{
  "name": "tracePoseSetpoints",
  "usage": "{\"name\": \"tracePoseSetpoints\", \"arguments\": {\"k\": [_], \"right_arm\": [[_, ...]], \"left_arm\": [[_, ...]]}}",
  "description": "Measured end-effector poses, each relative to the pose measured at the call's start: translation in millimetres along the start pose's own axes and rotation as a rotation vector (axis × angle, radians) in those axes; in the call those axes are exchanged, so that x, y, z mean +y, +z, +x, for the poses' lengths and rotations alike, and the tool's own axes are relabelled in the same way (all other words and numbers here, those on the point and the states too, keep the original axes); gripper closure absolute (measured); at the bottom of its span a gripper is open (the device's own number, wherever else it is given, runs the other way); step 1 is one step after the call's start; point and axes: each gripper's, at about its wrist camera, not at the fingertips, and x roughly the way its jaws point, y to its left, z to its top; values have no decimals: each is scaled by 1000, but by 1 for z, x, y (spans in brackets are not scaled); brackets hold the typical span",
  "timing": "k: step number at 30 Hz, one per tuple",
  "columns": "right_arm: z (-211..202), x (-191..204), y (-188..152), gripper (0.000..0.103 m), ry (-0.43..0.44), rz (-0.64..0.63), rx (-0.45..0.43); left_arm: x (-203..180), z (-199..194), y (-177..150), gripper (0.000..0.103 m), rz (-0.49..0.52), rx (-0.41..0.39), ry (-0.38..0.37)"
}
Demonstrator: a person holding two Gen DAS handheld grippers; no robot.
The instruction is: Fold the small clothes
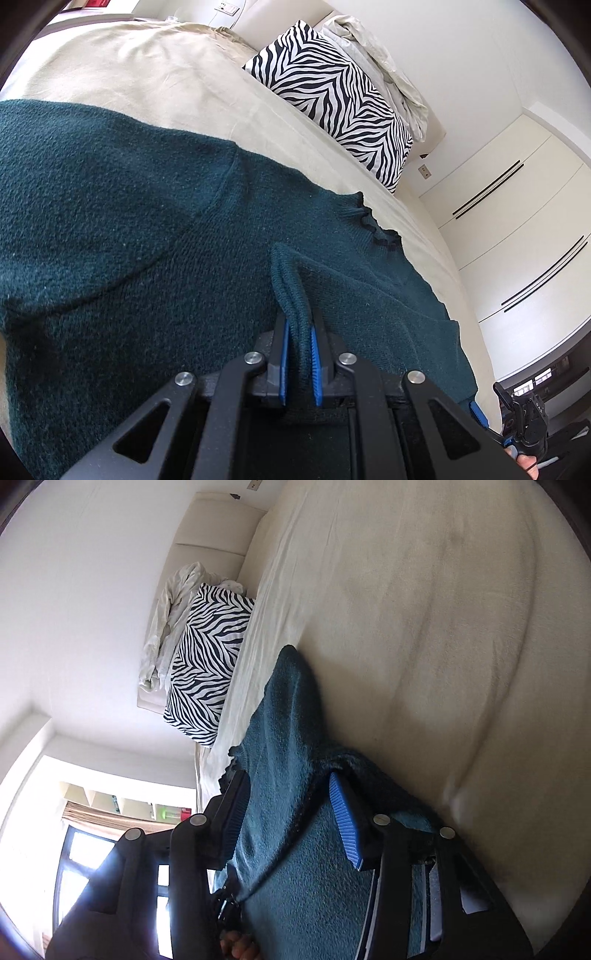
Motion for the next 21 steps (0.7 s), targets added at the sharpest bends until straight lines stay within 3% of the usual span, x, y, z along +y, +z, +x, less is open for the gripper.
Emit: {"name": "tracePoseSetpoints", "arguments": {"k": [4, 10, 14, 16, 21], "right_arm": [[-1, 41, 8, 51, 19, -119, -2], [65, 81, 53, 49, 76, -206, 102], [106, 40, 62, 47, -40, -126, 193], [93, 27, 60, 50, 27, -160, 153], [34, -2, 51, 50, 41, -113, 97]], "left_arm": [[1, 1, 0, 90, 3, -4, -1], [2, 1, -4, 90, 8, -12, -2], [2, 2, -4, 90, 12, -15, -2], [2, 3, -5, 90, 12, -17, -3], [5, -1, -1, 90, -15, -1, -31]]}}
